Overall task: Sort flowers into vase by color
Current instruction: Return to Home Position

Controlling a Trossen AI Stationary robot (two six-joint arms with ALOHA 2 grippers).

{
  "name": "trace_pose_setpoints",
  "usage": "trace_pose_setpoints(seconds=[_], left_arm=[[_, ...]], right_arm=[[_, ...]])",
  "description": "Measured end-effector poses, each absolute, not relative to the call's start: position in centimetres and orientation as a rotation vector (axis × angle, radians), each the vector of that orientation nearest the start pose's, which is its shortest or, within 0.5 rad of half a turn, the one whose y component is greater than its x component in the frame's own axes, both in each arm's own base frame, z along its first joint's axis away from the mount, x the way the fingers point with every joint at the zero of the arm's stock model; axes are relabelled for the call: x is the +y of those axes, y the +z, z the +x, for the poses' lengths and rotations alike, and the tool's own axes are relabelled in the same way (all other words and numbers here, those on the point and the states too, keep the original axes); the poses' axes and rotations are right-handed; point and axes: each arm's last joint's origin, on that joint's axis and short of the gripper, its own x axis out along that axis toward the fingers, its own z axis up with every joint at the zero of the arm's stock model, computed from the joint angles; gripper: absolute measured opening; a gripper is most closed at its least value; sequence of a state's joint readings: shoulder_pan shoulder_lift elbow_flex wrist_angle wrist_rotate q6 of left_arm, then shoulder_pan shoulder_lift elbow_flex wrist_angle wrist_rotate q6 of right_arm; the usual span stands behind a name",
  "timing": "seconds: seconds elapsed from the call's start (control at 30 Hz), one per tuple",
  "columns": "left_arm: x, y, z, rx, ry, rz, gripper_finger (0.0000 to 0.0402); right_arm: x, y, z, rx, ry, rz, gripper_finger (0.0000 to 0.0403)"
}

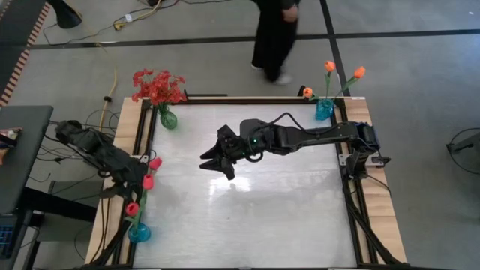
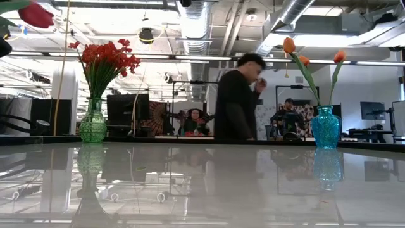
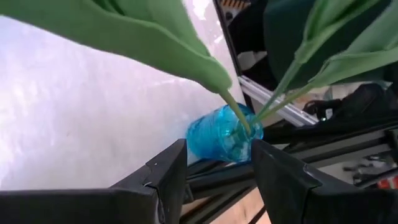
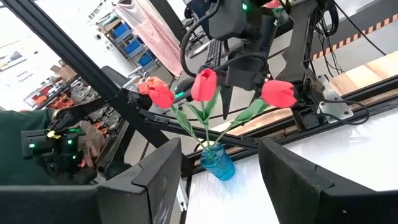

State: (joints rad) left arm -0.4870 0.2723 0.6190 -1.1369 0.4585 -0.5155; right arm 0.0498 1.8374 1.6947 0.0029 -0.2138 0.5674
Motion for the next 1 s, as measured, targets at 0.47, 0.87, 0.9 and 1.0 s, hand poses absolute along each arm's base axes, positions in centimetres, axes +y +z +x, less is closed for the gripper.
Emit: trace_pose_setpoints(seconds=[0.47,0.87,0.9,1.0], left_arm=[[-0.2,30.5,-0.4,0.921,-0.338,-0.446,0.0164],[1.6,37.2,-0.7,0.538,0.044,-0.286,0.0164],[1.5,37.8,-0.3,0.499,0.073,-0.261,0.0164],[1.2,39.6,0.8,0.382,0.103,-0.186,0.0164]], right_arm=[[1.8,36.9,43.5,0.21,0.217,0.578,0.0239],[-2.2,38.1,41.3,0.271,0.079,0.465,0.0239],[-2.5,38.3,41.0,0.28,0.064,0.451,0.0239],[-3.0,39.2,39.8,0.285,0.019,0.404,0.0239]])
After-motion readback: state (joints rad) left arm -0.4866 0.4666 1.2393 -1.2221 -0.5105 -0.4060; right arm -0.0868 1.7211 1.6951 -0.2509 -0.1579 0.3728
